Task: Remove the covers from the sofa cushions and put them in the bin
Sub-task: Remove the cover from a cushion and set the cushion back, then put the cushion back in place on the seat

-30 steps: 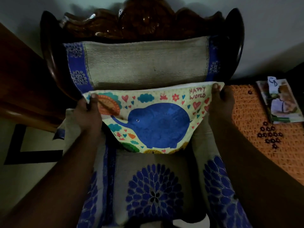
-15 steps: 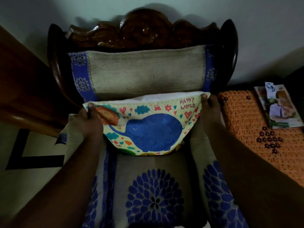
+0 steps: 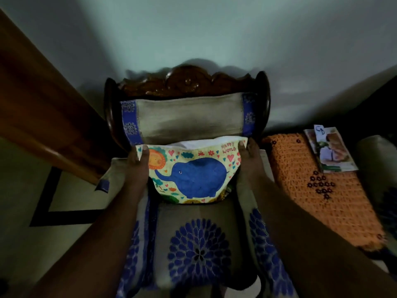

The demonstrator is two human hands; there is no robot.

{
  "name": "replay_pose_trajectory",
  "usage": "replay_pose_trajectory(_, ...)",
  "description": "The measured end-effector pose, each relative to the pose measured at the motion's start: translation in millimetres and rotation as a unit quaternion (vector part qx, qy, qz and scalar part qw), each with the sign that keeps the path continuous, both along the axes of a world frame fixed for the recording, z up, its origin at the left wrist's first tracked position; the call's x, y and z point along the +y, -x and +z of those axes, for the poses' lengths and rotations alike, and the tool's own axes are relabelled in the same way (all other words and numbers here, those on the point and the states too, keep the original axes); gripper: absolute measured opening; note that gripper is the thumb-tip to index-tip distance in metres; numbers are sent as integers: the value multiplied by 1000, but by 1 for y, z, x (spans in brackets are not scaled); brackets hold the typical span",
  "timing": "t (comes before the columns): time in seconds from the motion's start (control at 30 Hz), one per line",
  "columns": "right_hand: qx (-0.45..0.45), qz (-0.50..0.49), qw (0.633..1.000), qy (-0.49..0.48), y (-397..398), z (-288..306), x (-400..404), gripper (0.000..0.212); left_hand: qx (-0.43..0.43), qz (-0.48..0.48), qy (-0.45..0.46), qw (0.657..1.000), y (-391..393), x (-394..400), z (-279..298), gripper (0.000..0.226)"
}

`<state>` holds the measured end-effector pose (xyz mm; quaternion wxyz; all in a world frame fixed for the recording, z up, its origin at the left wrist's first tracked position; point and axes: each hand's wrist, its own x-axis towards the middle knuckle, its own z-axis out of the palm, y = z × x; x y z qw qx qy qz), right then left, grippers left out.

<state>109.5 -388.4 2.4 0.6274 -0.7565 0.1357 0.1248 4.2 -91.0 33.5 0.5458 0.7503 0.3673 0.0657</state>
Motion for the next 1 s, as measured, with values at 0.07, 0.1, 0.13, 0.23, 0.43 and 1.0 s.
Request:
replay_pose_trajectory(0.07, -4, 8, 1000, -23, 35, 47, -2, 56, -7, 2, 11, 1000, 24, -22, 37, 56)
replay_pose_trajectory(0.1, -4, 12, 1000, -24, 50, 63, -4, 56, -14, 4, 41, 999, 35, -33, 54, 58)
replay_pose_trajectory(0.13, 0, 8, 1000, -28, 64, 76, -5, 56, -31, 3, 70, 997, 47, -41, 63, 58)
replay_pose_trajectory(0.23, -18, 25, 999, -19, 118, 116, -15, 42, -54, -42, 124, 990, 93, -68, 104, 57)
replay_pose_trajectory(0.43, -47, 29, 999, -2, 231, 165, -23, 52, -68, -103, 110, 986, 185, -73, 124, 74)
replay_pose_trajectory(1.0, -73, 415, 907, -14, 538, 229, 221, 63, -135, 273, 33, 952, 622, 23, 217, 48)
